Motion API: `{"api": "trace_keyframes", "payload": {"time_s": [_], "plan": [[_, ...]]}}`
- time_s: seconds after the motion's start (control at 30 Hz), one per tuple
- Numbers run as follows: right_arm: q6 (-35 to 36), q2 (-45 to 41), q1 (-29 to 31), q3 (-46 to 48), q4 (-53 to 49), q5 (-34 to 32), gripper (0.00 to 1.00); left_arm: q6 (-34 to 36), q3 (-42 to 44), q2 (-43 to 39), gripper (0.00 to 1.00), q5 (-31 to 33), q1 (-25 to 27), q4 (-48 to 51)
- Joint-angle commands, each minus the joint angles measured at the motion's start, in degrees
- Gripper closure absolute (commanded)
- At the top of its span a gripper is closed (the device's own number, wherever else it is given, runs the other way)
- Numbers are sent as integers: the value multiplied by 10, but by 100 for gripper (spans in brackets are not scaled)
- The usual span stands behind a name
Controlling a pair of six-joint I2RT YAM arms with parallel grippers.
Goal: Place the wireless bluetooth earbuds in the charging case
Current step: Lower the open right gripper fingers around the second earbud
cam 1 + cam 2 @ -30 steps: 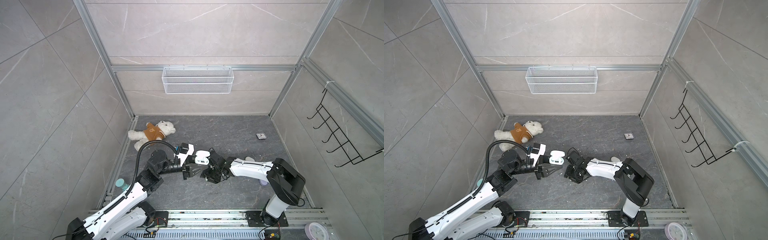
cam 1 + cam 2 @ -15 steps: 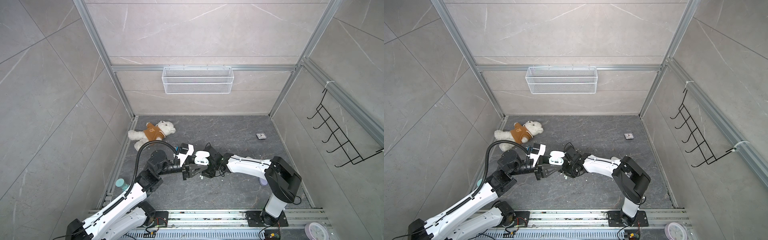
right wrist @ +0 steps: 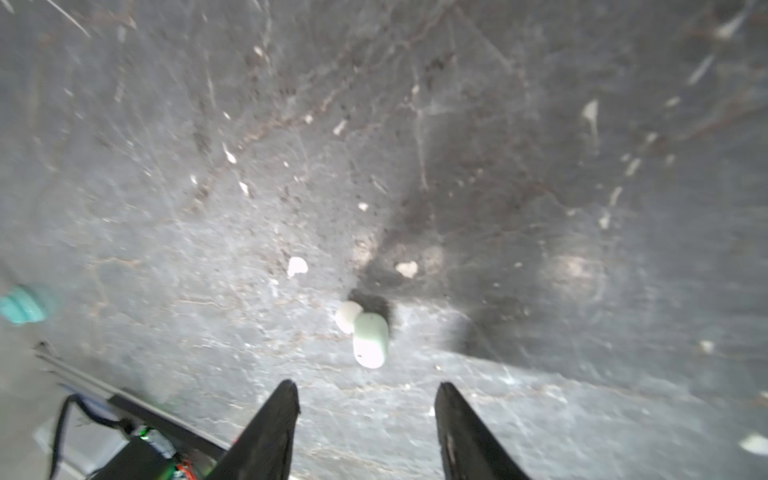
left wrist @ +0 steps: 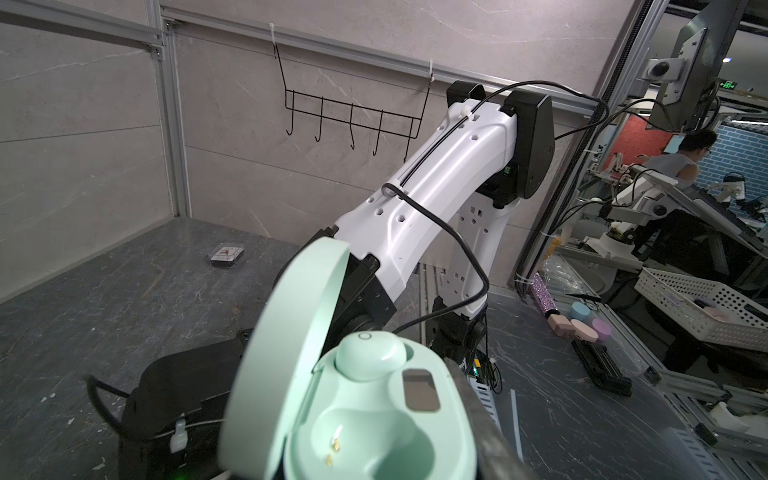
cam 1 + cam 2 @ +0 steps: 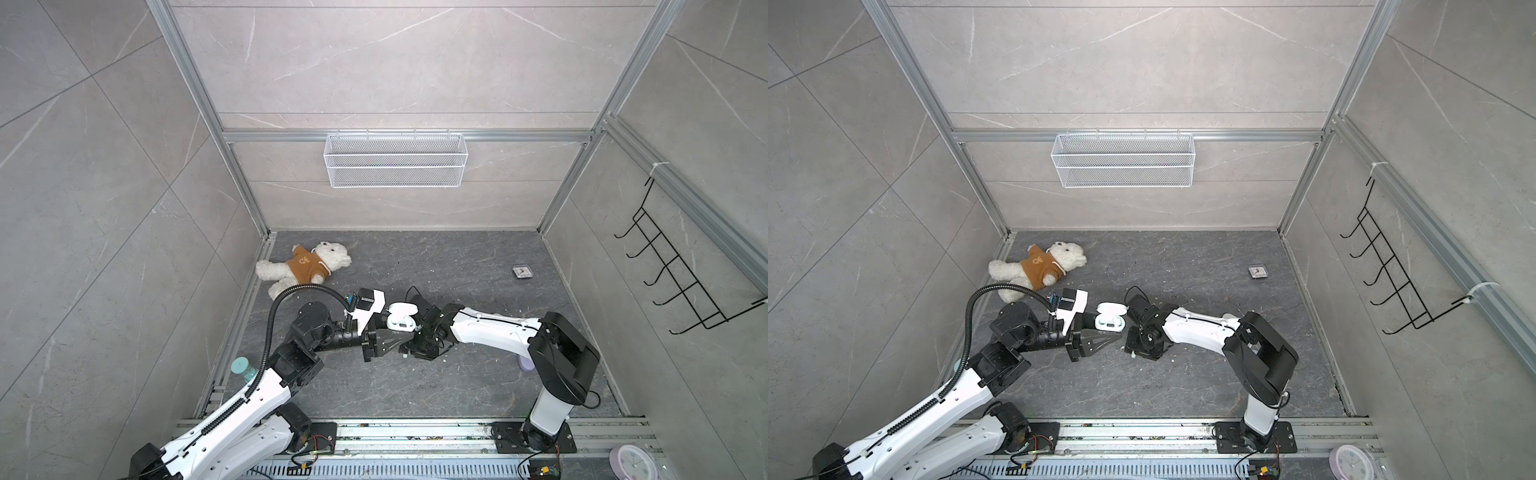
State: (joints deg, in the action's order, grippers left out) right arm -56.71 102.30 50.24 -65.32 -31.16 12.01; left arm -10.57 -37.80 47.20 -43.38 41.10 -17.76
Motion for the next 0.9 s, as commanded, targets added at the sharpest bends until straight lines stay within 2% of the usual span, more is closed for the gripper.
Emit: {"api": "trace_keyframes", "payload": {"time_s": [0.0, 0.43, 0.87], "plan": [[48, 26, 13, -32, -84, -29, 44, 19, -9, -17, 68, 9, -3, 5], [71, 93, 35, -96, -144, -75, 44, 32, -10, -49, 68, 25, -3, 44], [88, 104, 33, -118, -203, -141, 43, 34, -5, -60, 68, 31, -3, 49]]}}
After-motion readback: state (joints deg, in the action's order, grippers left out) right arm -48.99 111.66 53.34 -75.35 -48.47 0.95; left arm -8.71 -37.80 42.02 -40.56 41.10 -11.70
